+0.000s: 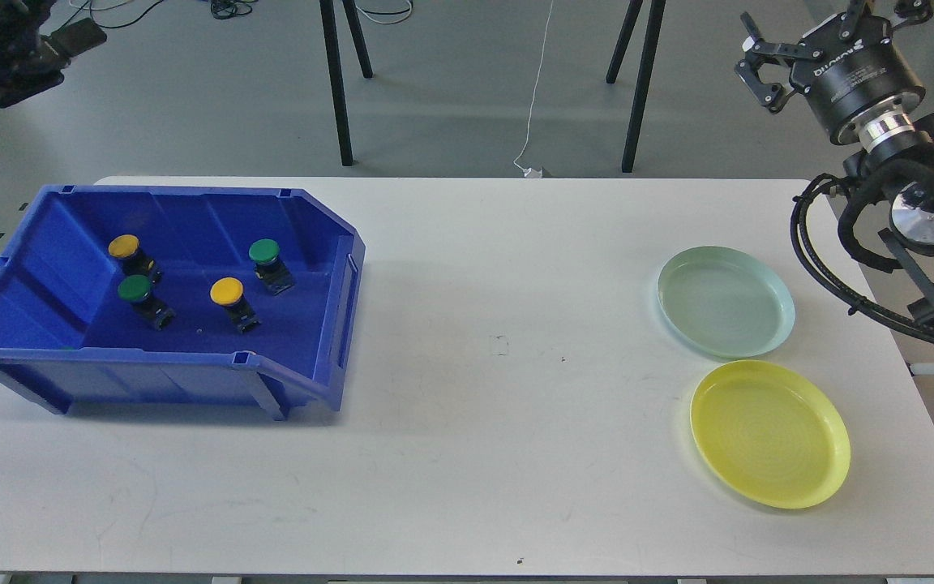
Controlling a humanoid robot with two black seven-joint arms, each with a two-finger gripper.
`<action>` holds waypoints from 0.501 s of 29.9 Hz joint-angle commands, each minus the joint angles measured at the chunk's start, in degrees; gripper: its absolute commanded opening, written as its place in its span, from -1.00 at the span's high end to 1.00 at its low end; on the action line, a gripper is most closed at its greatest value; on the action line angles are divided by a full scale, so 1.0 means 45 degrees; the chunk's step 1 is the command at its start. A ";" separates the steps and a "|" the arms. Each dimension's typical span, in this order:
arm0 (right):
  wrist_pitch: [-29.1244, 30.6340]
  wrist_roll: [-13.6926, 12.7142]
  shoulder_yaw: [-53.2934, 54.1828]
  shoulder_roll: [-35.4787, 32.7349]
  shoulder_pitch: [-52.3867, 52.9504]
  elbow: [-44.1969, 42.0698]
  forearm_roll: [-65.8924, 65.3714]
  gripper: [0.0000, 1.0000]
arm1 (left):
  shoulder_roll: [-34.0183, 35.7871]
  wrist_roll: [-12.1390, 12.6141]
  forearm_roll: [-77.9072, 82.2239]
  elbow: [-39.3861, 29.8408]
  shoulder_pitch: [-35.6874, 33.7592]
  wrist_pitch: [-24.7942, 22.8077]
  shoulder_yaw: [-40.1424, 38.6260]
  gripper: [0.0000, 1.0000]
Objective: Pass button and place on color plate
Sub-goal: 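Move the left gripper down toward the blue bin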
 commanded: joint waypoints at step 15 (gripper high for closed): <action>-0.0080 0.0059 -0.0001 -0.0059 -0.0234 0.0015 -0.0001 -0.98 | -0.0400 -0.0467 1.0724 -0.0593 0.0390 0.1105 0.3933 -0.67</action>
